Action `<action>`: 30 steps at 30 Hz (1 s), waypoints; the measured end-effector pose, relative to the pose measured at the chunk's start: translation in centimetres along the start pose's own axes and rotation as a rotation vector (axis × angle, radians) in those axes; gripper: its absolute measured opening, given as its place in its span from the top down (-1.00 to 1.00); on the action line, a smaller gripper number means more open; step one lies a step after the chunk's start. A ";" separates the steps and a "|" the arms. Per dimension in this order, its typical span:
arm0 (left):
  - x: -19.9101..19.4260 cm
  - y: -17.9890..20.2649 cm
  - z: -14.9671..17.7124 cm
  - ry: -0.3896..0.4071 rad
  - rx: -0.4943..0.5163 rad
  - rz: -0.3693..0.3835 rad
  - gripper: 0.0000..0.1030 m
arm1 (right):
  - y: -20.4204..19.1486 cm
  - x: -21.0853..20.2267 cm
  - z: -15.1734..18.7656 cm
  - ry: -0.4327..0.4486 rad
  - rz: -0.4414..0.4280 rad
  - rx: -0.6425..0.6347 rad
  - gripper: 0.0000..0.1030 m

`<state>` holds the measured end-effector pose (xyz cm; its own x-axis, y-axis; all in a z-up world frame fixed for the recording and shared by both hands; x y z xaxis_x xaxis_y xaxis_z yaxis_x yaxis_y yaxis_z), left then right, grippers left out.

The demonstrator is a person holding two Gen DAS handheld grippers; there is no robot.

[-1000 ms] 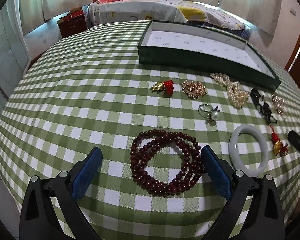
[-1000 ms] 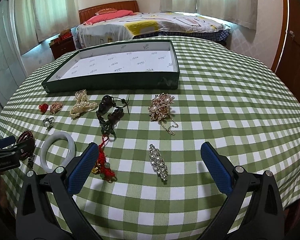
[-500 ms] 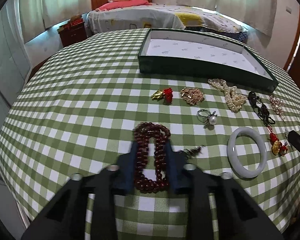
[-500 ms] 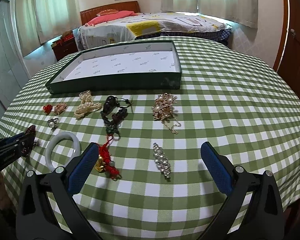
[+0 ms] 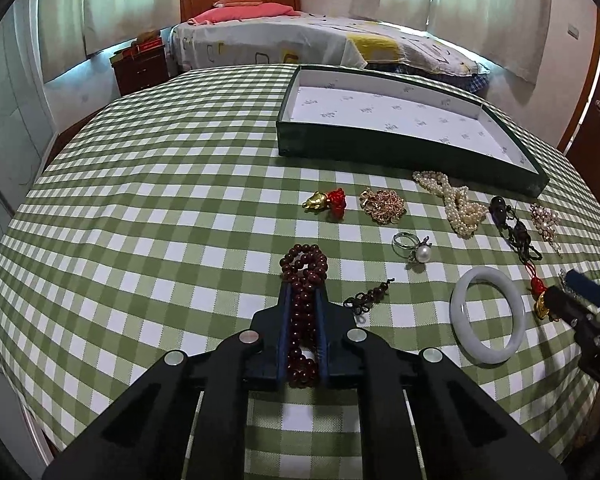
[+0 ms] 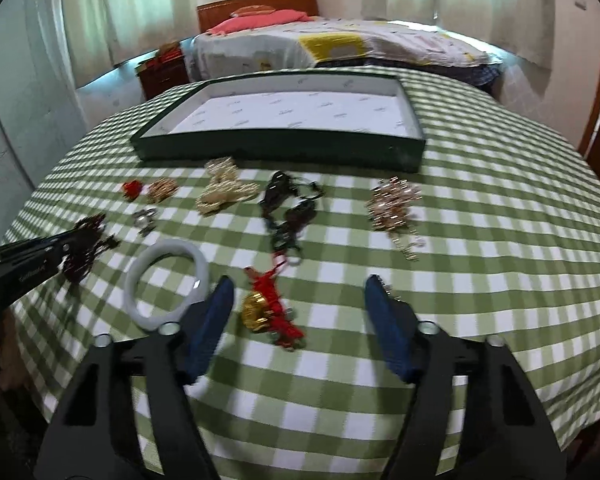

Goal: Organize jewelry
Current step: 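Close the left tool on the bead bracelet and lift while the right tool grasps the red tassel charm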

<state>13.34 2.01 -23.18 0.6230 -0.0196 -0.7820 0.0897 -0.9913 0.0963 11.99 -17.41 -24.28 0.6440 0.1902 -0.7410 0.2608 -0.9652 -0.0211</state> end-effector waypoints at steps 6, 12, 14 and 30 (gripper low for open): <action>-0.2 -0.1 0.0 0.003 -0.003 0.000 0.77 | -1.1 0.5 0.4 -0.017 -0.024 -0.036 0.20; -0.5 0.1 0.0 0.008 -0.001 0.007 0.77 | -1.6 0.4 0.6 -0.021 -0.016 -0.074 0.58; -0.7 0.3 0.1 0.009 0.000 0.011 0.77 | -1.8 0.4 0.7 -0.022 -0.022 -0.081 0.60; -2.7 0.9 -1.7 0.075 0.004 0.028 0.77 | -0.3 -1.3 -0.9 0.042 -0.023 -0.022 0.63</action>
<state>13.06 1.37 -19.93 0.6816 -0.0377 -0.7308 0.0687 -0.9910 0.1152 11.72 -17.17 -22.65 0.6671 0.2199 -0.7118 0.2912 -0.9564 -0.0225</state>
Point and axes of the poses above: each gripper's, at about its wrist camera, not at the fingertips, and x roughly the way its jaws point, y to its right, z to its underside, the point moved 10 cm from there along x, roughly the way its jaws point, and after that the axes turned 5 degrees about -x, right-handed, at the moved point
